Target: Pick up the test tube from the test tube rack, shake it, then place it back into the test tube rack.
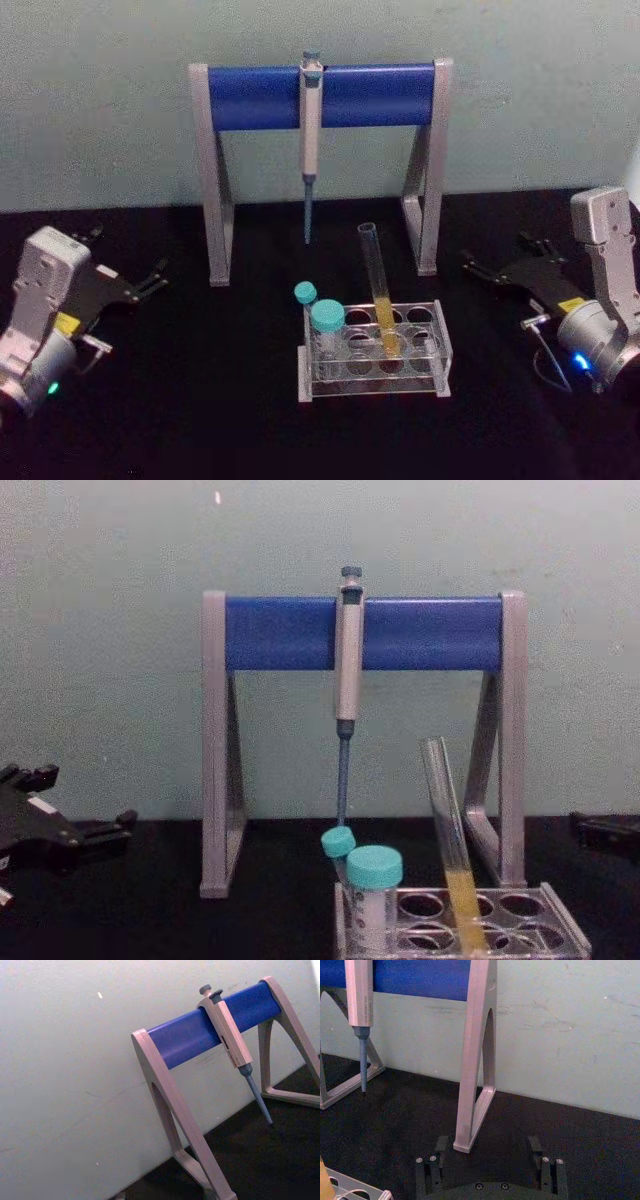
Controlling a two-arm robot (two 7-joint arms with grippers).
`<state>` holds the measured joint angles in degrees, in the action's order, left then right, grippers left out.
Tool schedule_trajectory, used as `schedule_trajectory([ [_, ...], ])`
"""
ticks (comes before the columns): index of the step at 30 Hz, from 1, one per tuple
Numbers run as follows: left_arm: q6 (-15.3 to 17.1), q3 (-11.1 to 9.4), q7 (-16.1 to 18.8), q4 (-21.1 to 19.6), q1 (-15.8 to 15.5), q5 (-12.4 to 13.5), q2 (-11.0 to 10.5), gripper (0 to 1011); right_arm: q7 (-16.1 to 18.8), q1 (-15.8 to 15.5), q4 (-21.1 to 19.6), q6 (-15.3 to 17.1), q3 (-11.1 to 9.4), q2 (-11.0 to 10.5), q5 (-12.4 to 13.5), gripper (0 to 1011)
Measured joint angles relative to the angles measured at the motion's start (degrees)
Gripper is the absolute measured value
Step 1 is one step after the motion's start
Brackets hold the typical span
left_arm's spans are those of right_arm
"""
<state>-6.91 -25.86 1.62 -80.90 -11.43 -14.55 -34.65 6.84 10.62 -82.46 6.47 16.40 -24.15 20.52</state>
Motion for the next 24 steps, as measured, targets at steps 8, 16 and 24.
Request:
schedule_trajectory([
  [8,0.0,0.0,0.0,0.0,0.0,0.0,0.0,1001,0.0,0.0,-0.1,-0.1,0.0,0.0,0.0,1000],
  [16,0.0,0.0,0.0,0.0,0.0,0.0,0.0,1001,0.0,0.0,-0.1,-0.1,0.0,-0.1,0.0,1000],
  [24,0.0,0.0,0.0,0.0,0.0,0.0,0.0,1001,0.0,0.0,-0.1,-0.1,0.0,-0.1,0.1,1000],
])
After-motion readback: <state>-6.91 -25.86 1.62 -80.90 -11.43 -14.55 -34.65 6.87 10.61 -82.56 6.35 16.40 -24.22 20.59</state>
